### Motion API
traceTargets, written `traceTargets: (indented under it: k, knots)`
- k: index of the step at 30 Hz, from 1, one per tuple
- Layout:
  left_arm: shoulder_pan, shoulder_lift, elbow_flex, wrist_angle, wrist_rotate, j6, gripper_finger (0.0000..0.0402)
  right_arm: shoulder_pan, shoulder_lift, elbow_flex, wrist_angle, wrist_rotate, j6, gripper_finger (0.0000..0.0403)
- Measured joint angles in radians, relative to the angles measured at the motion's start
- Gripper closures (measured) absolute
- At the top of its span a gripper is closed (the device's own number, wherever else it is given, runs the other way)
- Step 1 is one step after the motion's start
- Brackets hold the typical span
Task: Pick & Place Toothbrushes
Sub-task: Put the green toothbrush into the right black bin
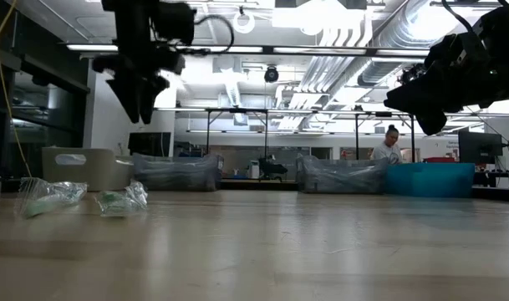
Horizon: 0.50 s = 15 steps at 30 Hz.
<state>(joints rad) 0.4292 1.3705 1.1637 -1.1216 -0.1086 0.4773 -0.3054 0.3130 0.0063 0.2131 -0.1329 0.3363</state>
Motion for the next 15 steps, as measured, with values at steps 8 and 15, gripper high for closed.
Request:
traceTargets:
  k: [8, 15]
  knots:
    - [-0.283, 0.007, 0.000, -0.005, 0.007, 0.181, 0.0215, 0.000, 0.000, 0.000, 0.000, 0.000, 0.000, 0.0316]
    - [-0.413, 0.046, -0.044, -0.035, 0.022, 0.235, 0.0215, 0.000, 0.000, 0.000, 0.000, 0.000, 0.000, 0.0316]
